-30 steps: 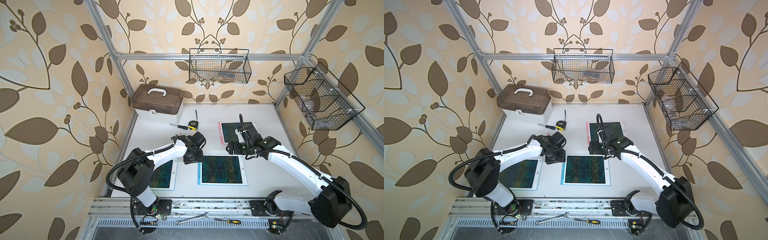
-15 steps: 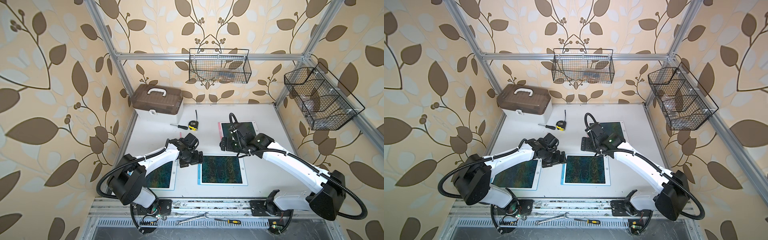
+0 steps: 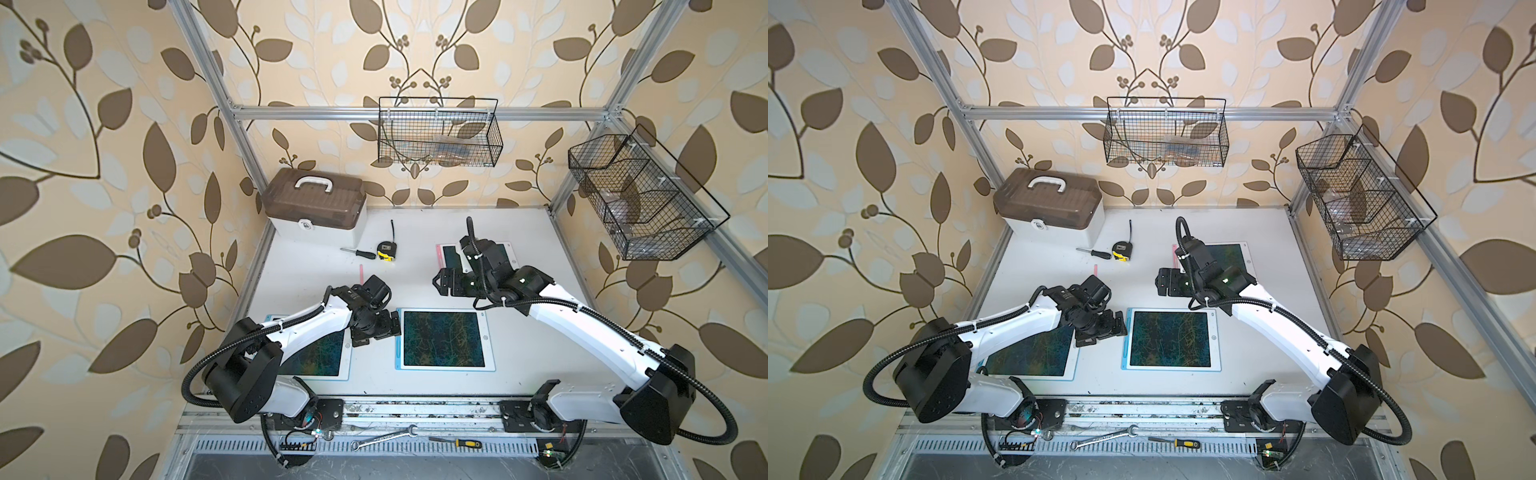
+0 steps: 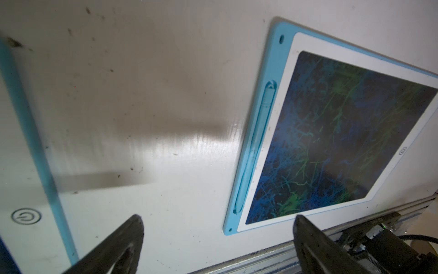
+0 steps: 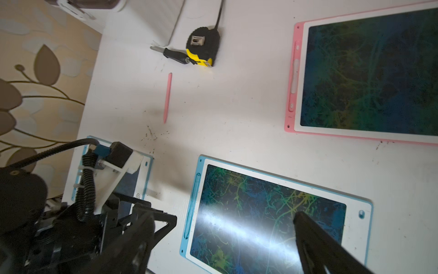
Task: Place the stylus back onto the writing tablet
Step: Move the writing tablet to the center of the board.
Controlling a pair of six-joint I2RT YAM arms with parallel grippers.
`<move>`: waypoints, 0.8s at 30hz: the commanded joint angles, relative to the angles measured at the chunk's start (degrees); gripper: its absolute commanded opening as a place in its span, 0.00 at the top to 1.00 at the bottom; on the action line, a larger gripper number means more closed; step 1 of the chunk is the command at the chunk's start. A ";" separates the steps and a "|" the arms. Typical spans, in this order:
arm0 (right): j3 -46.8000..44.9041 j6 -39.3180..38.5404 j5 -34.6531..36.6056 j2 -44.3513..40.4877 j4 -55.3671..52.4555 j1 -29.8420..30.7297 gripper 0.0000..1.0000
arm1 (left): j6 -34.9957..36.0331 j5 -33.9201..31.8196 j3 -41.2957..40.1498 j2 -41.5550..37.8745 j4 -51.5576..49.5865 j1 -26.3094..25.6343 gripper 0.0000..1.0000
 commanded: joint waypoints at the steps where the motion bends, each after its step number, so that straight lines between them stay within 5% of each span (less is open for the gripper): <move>1: -0.64 -3.04 -3.63 -2.97 1.18 -1.26 0.08 | -3.02 -1.52 1.42 -2.80 -2.29 0.30 0.01; 24: 1.53 -1.65 0.34 -6.24 -1.87 0.07 0.08 | -3.98 1.19 -4.27 -4.72 3.17 0.81 0.01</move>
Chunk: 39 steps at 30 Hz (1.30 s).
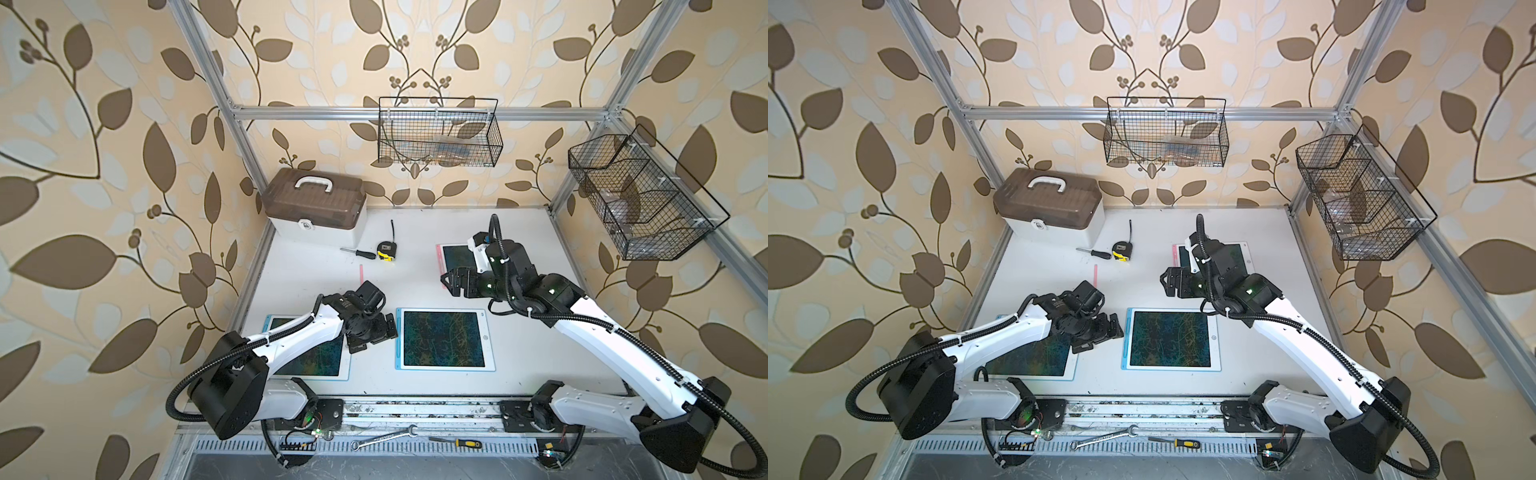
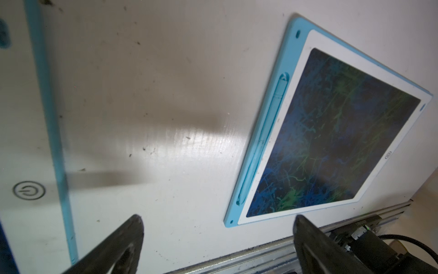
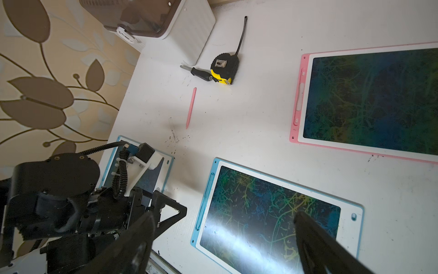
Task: Place the stylus back onto the writing tablet
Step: Move the writing tablet to the center of the board.
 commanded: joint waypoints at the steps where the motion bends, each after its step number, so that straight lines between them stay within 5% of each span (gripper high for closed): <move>1: 1.44 -0.07 1.30 0.30 0.01 0.61 0.08 | 0.78 0.43 0.48 0.60 0.34 0.76 0.01; 26: 2.40 -3.15 -5.21 1.30 0.80 -4.49 0.08 | -0.72 4.90 -1.52 13.49 16.52 -0.19 0.01; 39: 0.91 -6.88 -12.36 0.05 -3.13 -13.81 0.08 | -9.45 1.11 4.56 24.86 24.98 -11.85 0.01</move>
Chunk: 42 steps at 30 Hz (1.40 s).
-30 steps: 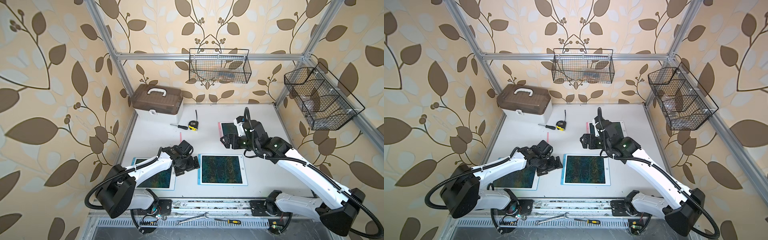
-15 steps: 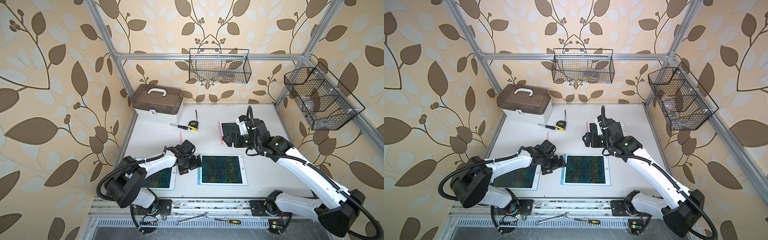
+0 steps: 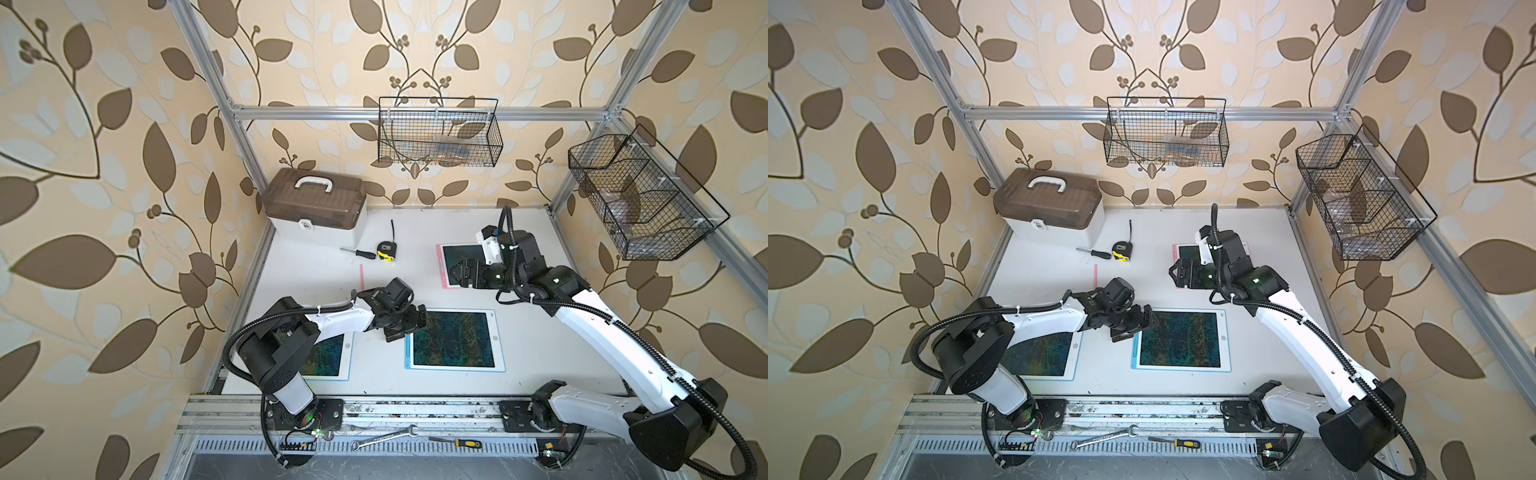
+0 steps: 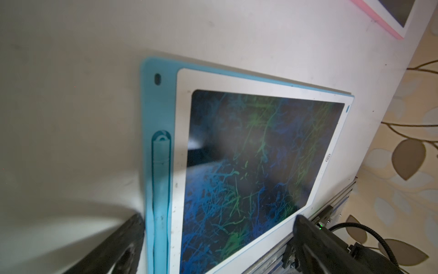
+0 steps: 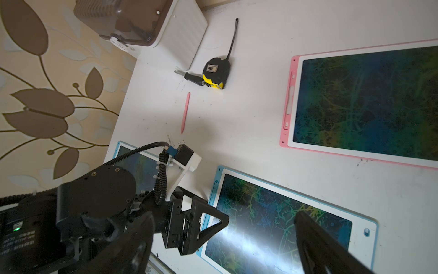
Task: Place the stylus back onto the writing tablet
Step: Move the writing tablet to the center of the board.
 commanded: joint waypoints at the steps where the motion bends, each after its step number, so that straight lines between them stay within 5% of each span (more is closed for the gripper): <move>1: 0.33 -3.12 -3.91 -1.07 -3.01 -3.68 0.08 | -4.29 -3.49 -0.67 6.93 -1.33 -3.92 0.01; 11: -0.48 -7.52 -9.29 -1.26 -6.54 -12.73 0.08 | -11.20 -4.39 12.40 19.41 2.17 -12.10 0.01; 24: -2.56 -8.77 -11.07 -3.00 -7.02 -15.34 0.08 | -13.66 -5.38 21.83 26.94 3.16 -15.06 0.01; 42: -6.01 -8.51 -7.76 -4.17 -6.89 -17.85 0.08 | -3.88 -4.79 25.25 18.53 -9.35 -11.27 0.01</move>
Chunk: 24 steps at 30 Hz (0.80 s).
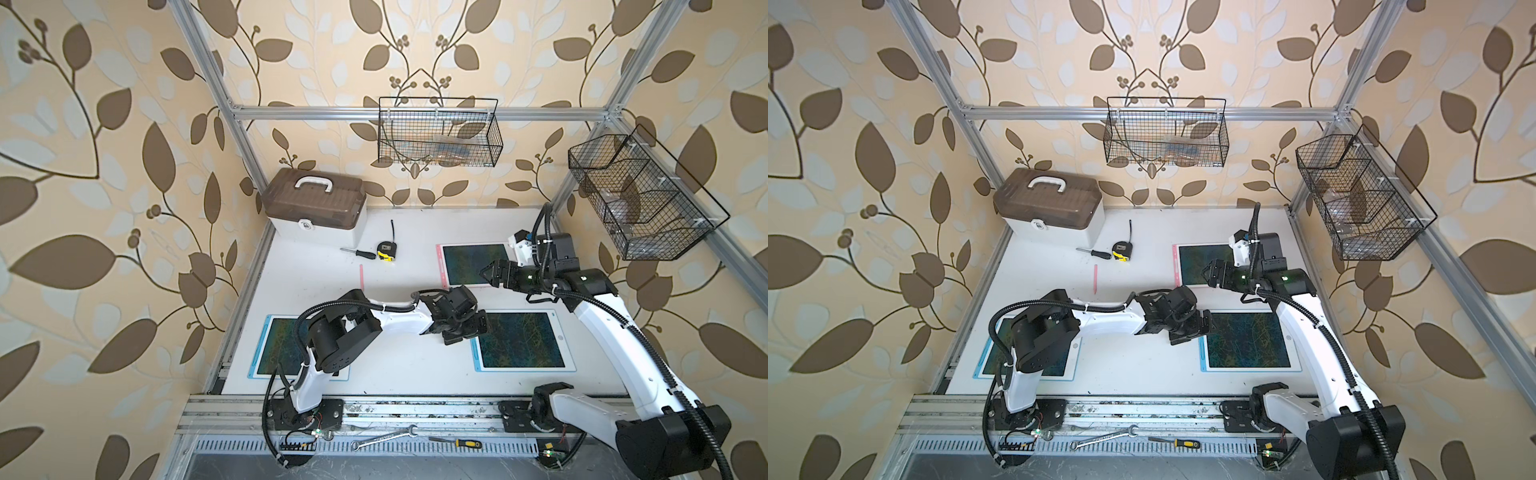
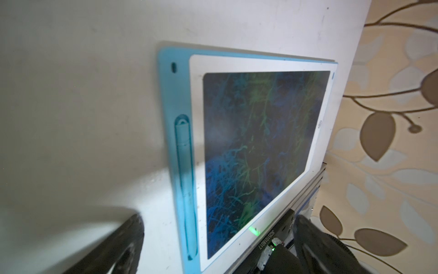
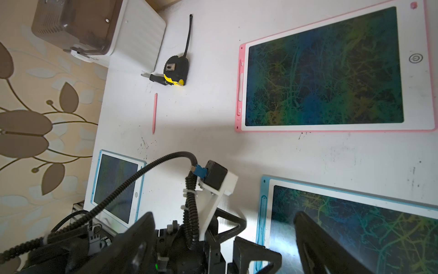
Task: Place the stylus back onto the writing tablet
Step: Move the writing tablet to the center of the board.
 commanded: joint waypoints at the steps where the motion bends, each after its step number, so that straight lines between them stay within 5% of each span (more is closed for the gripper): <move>1: -1.95 -0.31 1.55 -1.03 -0.13 -0.79 0.08 | 4.93 -1.26 0.06 -2.72 -12.12 2.29 0.01; 24: -0.61 -1.81 4.99 9.55 2.24 -7.46 0.08 | 15.48 -0.42 2.15 -8.49 -26.11 16.89 0.01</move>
